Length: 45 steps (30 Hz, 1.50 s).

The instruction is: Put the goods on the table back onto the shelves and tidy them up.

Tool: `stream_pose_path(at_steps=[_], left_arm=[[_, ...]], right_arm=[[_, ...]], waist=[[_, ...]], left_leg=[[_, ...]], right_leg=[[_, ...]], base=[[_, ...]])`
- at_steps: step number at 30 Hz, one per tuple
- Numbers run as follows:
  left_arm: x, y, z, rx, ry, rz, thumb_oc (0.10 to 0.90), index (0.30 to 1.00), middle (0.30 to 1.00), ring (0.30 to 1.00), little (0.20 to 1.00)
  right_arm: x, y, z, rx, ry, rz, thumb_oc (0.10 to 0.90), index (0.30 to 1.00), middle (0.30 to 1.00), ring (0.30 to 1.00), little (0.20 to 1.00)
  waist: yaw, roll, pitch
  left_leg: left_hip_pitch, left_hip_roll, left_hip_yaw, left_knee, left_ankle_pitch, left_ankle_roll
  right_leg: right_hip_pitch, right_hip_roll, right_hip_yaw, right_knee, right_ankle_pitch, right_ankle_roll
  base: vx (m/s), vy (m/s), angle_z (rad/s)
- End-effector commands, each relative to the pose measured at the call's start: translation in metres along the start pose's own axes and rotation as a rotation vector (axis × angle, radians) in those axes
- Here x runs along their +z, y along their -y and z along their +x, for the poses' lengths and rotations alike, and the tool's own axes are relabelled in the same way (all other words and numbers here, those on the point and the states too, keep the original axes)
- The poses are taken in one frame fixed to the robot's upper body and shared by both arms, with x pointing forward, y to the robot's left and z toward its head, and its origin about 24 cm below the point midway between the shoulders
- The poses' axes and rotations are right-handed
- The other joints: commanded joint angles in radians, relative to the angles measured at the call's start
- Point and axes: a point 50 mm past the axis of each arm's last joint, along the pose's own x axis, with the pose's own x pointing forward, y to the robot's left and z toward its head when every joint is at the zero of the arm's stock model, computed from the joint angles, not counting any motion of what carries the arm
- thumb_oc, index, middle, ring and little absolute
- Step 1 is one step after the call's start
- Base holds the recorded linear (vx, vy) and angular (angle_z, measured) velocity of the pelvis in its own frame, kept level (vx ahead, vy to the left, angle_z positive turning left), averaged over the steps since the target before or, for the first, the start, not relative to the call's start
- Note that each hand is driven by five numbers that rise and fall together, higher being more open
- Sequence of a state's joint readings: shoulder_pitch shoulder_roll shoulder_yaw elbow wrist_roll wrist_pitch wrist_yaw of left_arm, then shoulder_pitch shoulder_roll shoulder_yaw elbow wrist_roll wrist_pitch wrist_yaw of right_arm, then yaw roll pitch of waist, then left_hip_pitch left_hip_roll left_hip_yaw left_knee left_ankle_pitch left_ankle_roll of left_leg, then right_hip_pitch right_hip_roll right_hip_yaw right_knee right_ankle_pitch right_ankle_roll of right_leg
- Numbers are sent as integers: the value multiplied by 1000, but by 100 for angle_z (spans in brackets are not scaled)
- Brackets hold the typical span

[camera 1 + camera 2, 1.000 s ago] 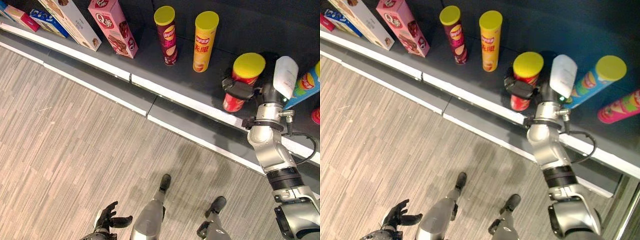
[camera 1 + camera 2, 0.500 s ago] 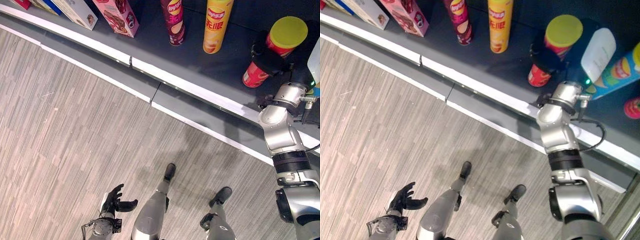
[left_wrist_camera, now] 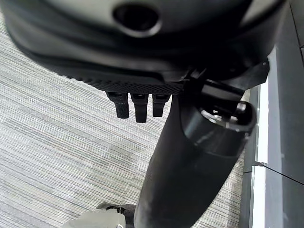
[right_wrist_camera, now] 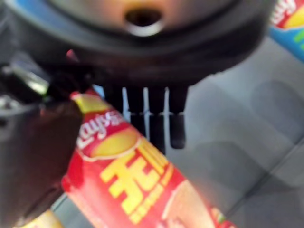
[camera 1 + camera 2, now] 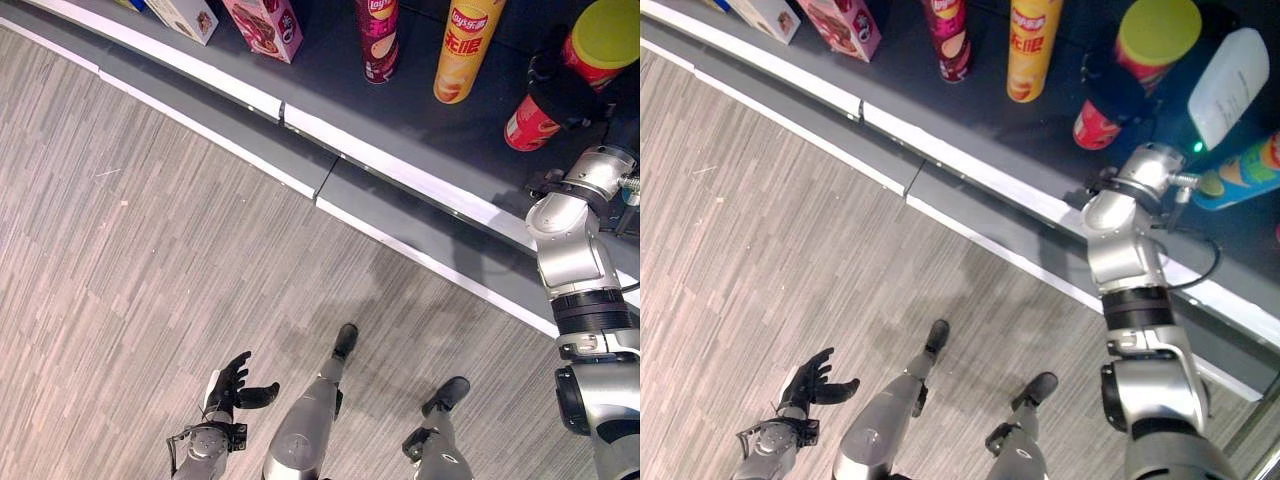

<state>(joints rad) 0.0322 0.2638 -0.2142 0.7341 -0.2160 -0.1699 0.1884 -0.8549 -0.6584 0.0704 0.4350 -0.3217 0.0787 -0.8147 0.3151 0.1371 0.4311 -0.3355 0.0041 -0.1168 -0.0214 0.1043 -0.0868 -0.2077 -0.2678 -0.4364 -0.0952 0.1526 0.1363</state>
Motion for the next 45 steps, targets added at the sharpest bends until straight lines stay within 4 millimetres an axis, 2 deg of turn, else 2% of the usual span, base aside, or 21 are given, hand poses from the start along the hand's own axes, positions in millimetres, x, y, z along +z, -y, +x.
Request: stream_pose_path(at_steps=[1,9,15,16,21,27,29,31,32,35,36,38,39,41,42,43,45], left_arm=[[-7,-24,-5,51,-1,99,800,900,900,900,900],[-10,-23,-6,51,-11,102,800,900,900,900,900],[-5,-22,-5,51,11,108,800,900,900,900,900],[-5,-22,-5,53,11,108,800,900,900,900,900],[-7,-23,-5,54,-5,114,800,900,900,900,900],[-9,-29,-4,69,-34,104,800,900,900,900,900],[-20,-36,-7,89,-89,102,800,900,900,900,900],[-25,-38,-9,93,-109,108,800,900,900,900,900],[-35,-41,-12,109,-164,105,800,900,900,900,900],[-53,-47,-19,121,-251,98,800,900,900,900,900],[-53,-47,-19,121,-250,99,800,900,900,900,900],[-64,-52,-24,122,-302,97,800,900,900,900,900],[-70,-57,-27,124,-342,93,800,900,900,900,900],[-75,-58,-29,122,-364,91,800,900,900,900,900],[-80,-62,-32,118,-383,87,800,900,900,900,900],[-80,-62,-32,118,-382,88,800,900,900,900,900],[-81,-67,-32,124,-386,80,800,900,900,900,900]], right_arm=[[24,35,36,-177,170,3,400,300,300,300,300],[14,27,30,-132,136,-11,400,300,300,300,300],[7,26,30,-133,113,-35,400,300,300,300,300],[6,26,30,-134,110,-38,800,900,900,900,900],[7,25,19,-114,117,-10,800,900,900,900,900],[15,26,-3,-82,138,107,800,900,900,900,900],[15,30,-26,-40,140,182,800,900,900,900,900],[14,31,-32,-11,136,199,800,900,900,900,900],[10,29,-48,66,108,262,800,900,900,900,900],[3,25,-80,256,-17,507,800,900,900,900,900],[2,26,-80,256,-18,507,800,900,900,900,900],[-10,27,-102,403,-105,626,800,900,900,900,900],[-18,30,-122,562,-163,711,800,900,900,900,900],[-22,34,-129,615,-186,743,800,900,900,900,900],[-27,40,-138,722,-204,780,800,900,900,900,900],[-27,40,-138,722,-204,780,800,900,900,900,900],[-27,45,-143,754,-213,850,800,900,900,900,900]], waist=[[16,-1,-54],[8,-1,-52],[5,-1,-51],[5,0,-53],[-5,-16,-69],[-30,-53,-97],[-59,-83,-130],[-68,-93,-140],[-89,-112,-159],[-129,-143,-180],[-129,-145,-182],[-161,-169,-201],[-201,-185,-216],[-210,-191,-225],[-239,-201,-229],[-237,-202,-232],[-264,-208,-228]], left_leg=[[-36,-16,0,-26,-12,0],[-39,-16,-3,-30,-9,0],[-45,-20,-1,-35,-4,0],[-42,-21,-2,-38,-5,0],[-23,-15,8,-31,-17,1],[19,4,19,-31,-29,0],[58,14,36,-41,-33,4],[70,16,43,-45,-33,5],[100,25,58,-52,-41,7],[149,33,92,-58,-55,9],[146,30,93,-60,-50,11],[171,28,117,-66,-59,14],[194,26,141,-66,-73,20],[208,23,154,-66,-79,24],[239,23,192,-66,-98,28],[235,21,194,-66,-95,30],[270,35,264,-66,-108,34]], right_leg=[[81,-89,-26,39,-40,117],[77,-93,-30,41,-38,119],[69,-95,-31,36,-30,122],[70,-97,-33,37,-30,123],[85,-96,-26,32,-28,123],[115,-85,-15,23,-26,121],[138,-79,-11,15,-20,119],[143,-78,-7,13,-19,119],[157,-73,0,11,-20,118],[173,-69,24,10,-19,118],[170,-72,24,8,-14,119],[175,-73,39,8,-7,119],[174,-76,58,9,11,123],[174,-79,70,9,18,124],[166,-80,97,10,50,125],[161,-82,100,9,53,125],[132,-80,98,22,83,125]], base=[[0,0,0],[0,0,0],[0,0,0],[0,0,0],[0,0,0],[0,0,0],[43,-1,-11],[41,18,-14],[37,42,-18],[55,41,-25],[12,51,-45],[34,88,-37],[54,137,-20],[35,120,-26],[-3,95,-60],[-30,171,-73],[-61,114,-90]])
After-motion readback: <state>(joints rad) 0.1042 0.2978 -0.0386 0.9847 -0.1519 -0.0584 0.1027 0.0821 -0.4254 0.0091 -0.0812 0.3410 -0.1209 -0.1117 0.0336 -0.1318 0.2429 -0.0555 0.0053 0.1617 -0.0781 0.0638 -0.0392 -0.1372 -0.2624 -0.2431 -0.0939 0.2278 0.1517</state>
